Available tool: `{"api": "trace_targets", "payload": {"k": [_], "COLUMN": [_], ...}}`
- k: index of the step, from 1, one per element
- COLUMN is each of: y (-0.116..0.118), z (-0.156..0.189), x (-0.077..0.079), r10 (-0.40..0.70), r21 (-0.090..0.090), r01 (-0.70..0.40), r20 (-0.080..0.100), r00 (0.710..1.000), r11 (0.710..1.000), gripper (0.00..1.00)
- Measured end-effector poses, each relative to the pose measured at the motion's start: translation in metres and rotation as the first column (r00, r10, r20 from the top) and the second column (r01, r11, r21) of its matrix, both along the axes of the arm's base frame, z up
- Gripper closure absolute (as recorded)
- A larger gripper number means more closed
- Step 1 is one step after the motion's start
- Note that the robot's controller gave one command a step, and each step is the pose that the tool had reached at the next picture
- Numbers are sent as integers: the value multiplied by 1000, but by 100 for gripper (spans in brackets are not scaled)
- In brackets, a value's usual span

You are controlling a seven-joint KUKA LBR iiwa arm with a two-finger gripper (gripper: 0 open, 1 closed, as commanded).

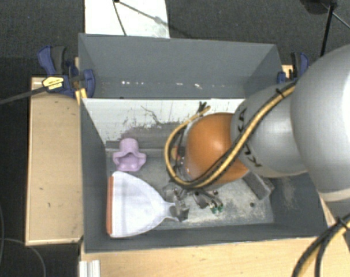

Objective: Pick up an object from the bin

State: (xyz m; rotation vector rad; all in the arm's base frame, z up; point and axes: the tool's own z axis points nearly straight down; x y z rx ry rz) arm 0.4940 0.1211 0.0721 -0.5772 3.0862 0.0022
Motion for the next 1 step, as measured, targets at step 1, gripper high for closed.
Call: {"api": "trace_targets", "payload": {"k": [1], "y": [18], "z": [182], "x": [8], "r10": [7], "r21": [1], "r01": [-7], "r20": [9], "r00": [1000], "r11": [1000], "gripper": [100]}}
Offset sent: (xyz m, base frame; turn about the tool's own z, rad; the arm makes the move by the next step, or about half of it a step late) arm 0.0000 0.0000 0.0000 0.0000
